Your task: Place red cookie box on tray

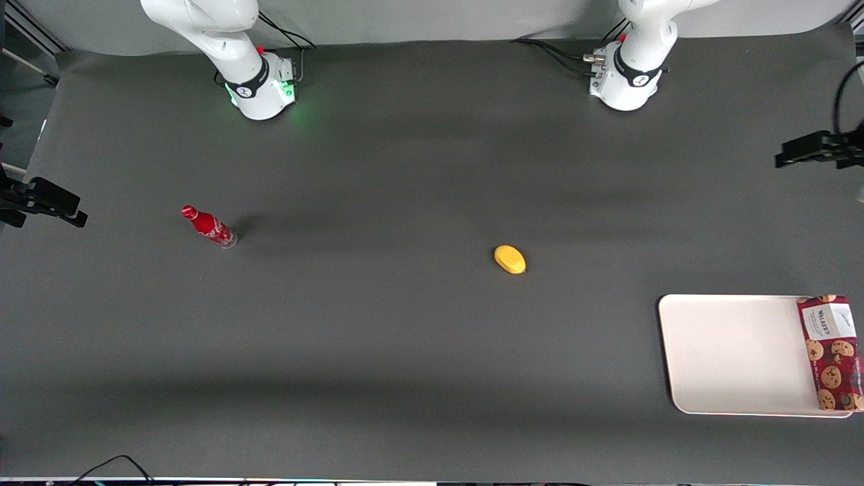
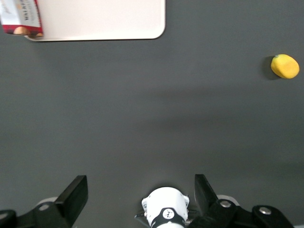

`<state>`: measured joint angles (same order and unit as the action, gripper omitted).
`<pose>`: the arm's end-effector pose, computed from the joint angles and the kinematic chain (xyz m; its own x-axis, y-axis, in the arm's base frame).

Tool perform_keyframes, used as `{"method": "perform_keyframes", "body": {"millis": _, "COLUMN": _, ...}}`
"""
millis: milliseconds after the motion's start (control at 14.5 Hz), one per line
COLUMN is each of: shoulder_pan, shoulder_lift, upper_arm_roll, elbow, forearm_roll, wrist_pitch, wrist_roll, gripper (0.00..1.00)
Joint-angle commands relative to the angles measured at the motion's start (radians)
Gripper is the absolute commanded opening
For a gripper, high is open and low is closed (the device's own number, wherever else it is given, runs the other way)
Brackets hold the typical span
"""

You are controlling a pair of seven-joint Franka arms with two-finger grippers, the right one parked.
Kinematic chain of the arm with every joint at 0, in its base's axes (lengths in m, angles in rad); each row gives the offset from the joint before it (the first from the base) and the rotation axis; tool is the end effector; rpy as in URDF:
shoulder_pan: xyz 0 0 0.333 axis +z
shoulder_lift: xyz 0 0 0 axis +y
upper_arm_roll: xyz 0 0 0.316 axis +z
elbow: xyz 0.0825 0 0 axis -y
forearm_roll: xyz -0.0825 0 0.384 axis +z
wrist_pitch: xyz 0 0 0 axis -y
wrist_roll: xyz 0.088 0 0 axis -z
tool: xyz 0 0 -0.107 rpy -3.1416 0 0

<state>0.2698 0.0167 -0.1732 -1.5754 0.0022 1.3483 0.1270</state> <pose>0.5304 0.0524 0.5969 0.9704 -0.0334 -0.2391 -0.0267 -0.9992 0.0312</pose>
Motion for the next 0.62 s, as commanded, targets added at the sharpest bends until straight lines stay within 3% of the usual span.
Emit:
{"method": "perform_keyframes", "body": {"millis": 0, "shoulder_pan": 0.003, "shoulder_lift": -0.191, "upper_arm_roll": -0.043, "elbow": -0.285, "forearm_roll": -0.034, "wrist_pitch": 0.168, "wrist_roll": -0.044, "gripper": 1.0}}
{"method": "perform_keyframes", "body": {"millis": 138, "shoulder_pan": 0.003, "shoulder_lift": -0.215, "upper_arm_roll": -0.084, "elbow": -0.311, "forearm_roll": -0.034, "wrist_pitch": 0.19, "wrist_roll": -0.087, "gripper": 1.0}}
{"method": "perform_keyframes", "body": {"millis": 550, "shoulder_pan": 0.0, "shoulder_lift": -0.155, "upper_arm_roll": -0.129, "elbow": -0.212, "forearm_roll": -0.019, "wrist_pitch": 0.163, "wrist_roll": -0.099, "gripper": 1.0}}
